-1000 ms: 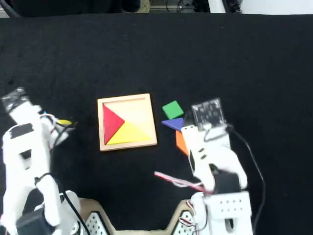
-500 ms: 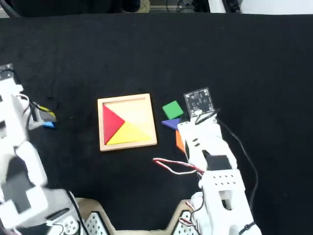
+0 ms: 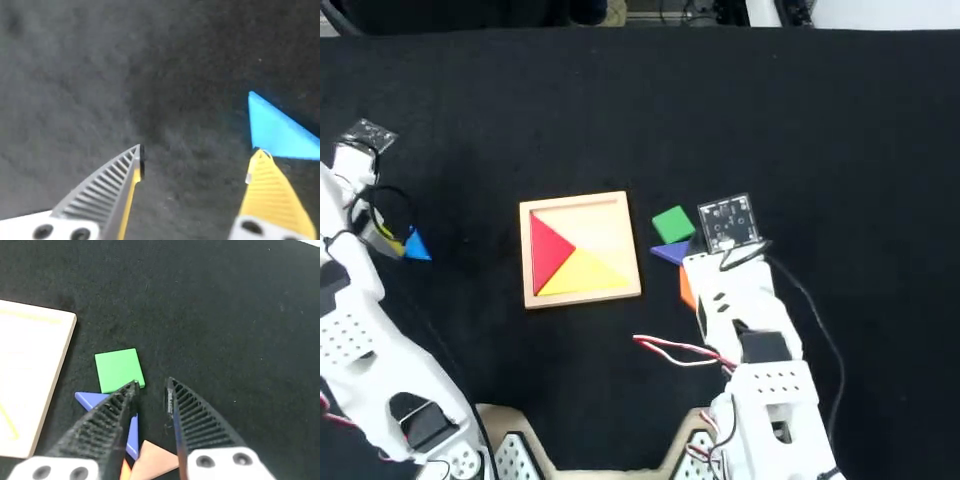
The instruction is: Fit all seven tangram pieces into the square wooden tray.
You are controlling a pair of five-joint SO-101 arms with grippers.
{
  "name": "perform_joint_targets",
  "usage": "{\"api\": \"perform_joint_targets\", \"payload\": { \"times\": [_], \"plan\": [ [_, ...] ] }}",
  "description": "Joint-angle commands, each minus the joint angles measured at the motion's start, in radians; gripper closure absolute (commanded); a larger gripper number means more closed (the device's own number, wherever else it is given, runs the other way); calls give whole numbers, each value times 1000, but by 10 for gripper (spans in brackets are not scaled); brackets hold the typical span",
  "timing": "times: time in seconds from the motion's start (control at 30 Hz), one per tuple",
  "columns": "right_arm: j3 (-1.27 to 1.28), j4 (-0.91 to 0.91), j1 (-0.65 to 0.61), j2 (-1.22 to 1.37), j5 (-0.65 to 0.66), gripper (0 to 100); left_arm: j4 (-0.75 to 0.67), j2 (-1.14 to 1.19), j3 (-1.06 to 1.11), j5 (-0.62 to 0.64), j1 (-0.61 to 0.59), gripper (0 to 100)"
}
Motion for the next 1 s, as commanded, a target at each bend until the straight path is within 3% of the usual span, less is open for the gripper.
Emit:
{"api": "perform_joint_targets", "payload": {
  "times": [0.0,0.43,0.67,0.8,0.97],
  "plan": [
    [-5,-23,-14,-19,11,903,-6,21,-62,-123,24,672],
    [-5,-25,-14,-18,11,903,-2,17,10,-127,122,672],
    [-5,-25,-14,-18,11,903,-2,17,-12,32,237,672],
    [-5,-28,-14,-19,11,903,-2,17,-12,71,309,672],
    [8,-32,-15,-24,81,903,37,-37,-70,69,312,672]
  ]
}}
